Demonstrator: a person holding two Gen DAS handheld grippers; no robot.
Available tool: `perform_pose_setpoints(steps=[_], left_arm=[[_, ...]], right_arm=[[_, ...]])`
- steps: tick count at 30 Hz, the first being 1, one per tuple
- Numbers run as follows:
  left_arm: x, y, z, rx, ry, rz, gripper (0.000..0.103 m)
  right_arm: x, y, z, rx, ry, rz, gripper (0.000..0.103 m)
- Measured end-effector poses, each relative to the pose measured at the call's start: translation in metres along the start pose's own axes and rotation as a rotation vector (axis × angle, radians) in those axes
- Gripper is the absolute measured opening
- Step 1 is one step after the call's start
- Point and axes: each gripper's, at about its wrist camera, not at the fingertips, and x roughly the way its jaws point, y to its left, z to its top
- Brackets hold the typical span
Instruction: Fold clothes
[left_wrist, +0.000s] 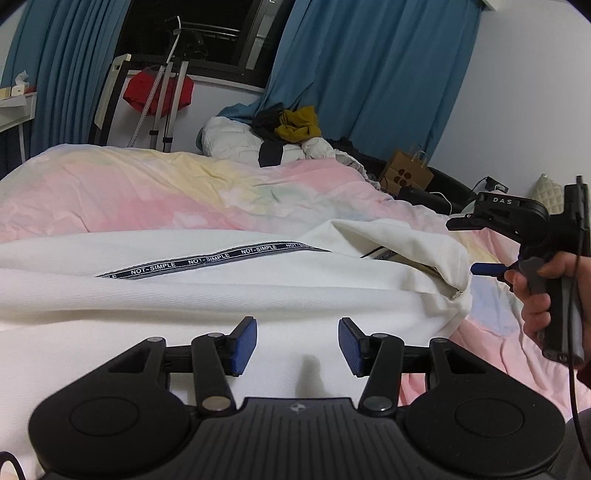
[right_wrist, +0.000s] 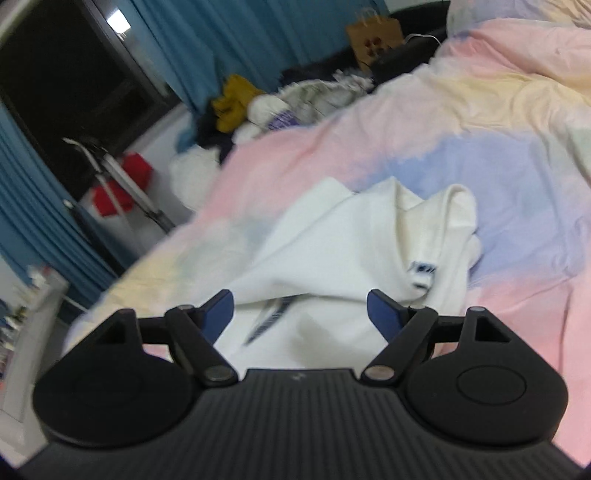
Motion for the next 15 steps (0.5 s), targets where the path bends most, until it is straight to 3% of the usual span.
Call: perform_pose_setpoints(steps=[9,15], left_arm=[[0.022,-0.005,0.021,0.028,0.044,0.074,0.054],[0.063,-0.044,0.059,0.197,0.058,0.064,0.055]], right_arm=[[0.008,0.016,-0.026,-0.123,0.051,0.025,0.081],[0.018,-0.014,-0.014,0.039,0.067,-0.003,0.081]])
